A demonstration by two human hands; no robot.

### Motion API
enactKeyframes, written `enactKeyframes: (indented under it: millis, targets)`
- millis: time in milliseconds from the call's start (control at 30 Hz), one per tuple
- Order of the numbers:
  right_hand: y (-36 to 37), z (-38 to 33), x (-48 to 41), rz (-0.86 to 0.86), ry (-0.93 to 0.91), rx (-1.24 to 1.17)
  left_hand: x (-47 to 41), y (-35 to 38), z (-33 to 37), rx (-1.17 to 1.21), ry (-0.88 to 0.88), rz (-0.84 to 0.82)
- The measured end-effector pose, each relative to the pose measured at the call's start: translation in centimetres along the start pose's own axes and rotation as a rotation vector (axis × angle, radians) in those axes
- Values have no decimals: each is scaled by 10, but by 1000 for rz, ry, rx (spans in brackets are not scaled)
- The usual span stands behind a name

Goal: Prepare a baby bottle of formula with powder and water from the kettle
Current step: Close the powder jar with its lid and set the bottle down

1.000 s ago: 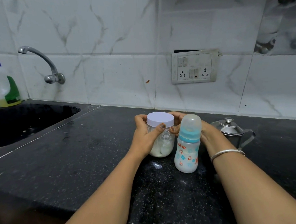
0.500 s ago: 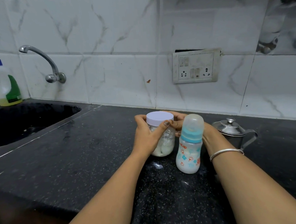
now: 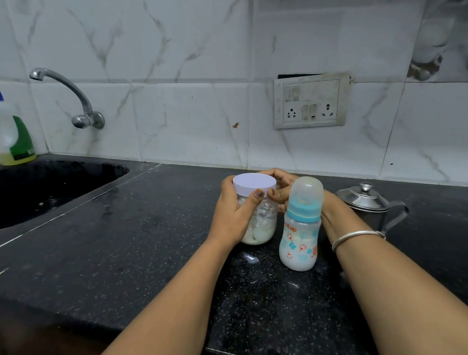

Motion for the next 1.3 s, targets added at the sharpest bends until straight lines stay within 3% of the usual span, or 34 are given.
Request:
enactKeyframes:
  millis: [233,533,733,867,967,1067,1167,1300]
  targets:
    - [4,4,-7,-91,93,-23,1,0,-4,-57,-48,-90]
    - [0,4,-9,-14,53,32,-2,3,1,-119,-26,-90]
    - [-2,14,-9,-41,147,-66,-3,-2,-4,-117,-10,-76]
    - [-6,13,3,83,201,-309,0,-6,-2,-150,6,-88]
    - [-14,11,18,164,182,-457,3,-21,16,-320,129,55]
    - [-18,8,34,250,171,-442,8,-28,56,-443,437,230]
    - [-16,5,54,300,125,-481,16,-1,86,-404,602,98]
    - [-12,2,81,326,47,-553,33,44,83,-183,371,-194]
Point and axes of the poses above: each hand's wrist, its own x-axis away from the middle knuckle, its own y-axis out of the palm, z = x × y, the point moved 7 cm from there along -x, towards the middle knuckle, and after that the axes turned 14 degrees about y, right-handed, at the moved point
